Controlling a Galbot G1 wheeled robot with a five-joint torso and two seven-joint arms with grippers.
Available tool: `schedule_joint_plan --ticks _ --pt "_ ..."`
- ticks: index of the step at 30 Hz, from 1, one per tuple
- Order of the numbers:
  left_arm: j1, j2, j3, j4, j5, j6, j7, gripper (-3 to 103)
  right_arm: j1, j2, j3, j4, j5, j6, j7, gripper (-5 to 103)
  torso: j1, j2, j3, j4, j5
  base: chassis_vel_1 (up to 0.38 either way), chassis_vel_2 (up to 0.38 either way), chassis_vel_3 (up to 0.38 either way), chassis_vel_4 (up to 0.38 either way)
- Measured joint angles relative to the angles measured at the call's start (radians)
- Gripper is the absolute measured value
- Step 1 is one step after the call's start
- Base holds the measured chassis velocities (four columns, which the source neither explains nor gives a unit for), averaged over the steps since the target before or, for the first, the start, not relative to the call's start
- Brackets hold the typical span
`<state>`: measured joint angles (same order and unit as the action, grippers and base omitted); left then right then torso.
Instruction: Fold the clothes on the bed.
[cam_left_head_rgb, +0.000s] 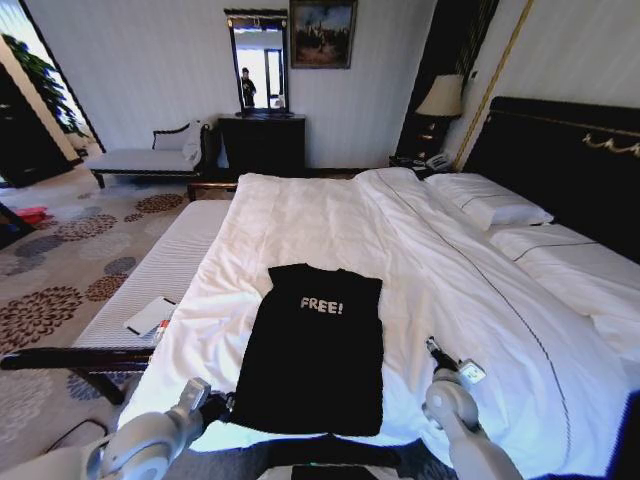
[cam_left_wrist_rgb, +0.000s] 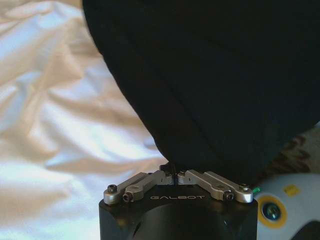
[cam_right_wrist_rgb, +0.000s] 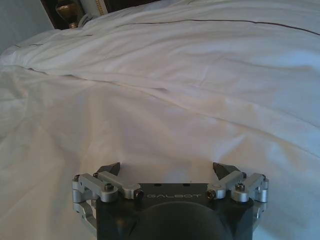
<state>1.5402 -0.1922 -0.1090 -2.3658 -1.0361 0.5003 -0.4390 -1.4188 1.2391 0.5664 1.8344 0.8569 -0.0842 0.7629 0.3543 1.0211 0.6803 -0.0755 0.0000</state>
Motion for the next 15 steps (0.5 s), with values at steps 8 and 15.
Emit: schedule_joint_plan --ticks 8,15 --pt "0.080 0.039 -0.002 -0.023 0.058 0.011 0.016 0 0.002 -0.004 0.011 -0.007 -0.002 -0.002 0.000 100 0.000 0.000 0.000 0.0000 -0.0001 0.000 0.000 0.000 0.000" --pt "0.149 0.026 -0.002 0.003 0.175 -0.024 0.067 0 0.008 -0.005 0.011 -0.014 -0.002 -0.002 0.000 100 0.000 0.000 0.000 0.0000 -0.0001 0.000 0.000 0.000 0.000"
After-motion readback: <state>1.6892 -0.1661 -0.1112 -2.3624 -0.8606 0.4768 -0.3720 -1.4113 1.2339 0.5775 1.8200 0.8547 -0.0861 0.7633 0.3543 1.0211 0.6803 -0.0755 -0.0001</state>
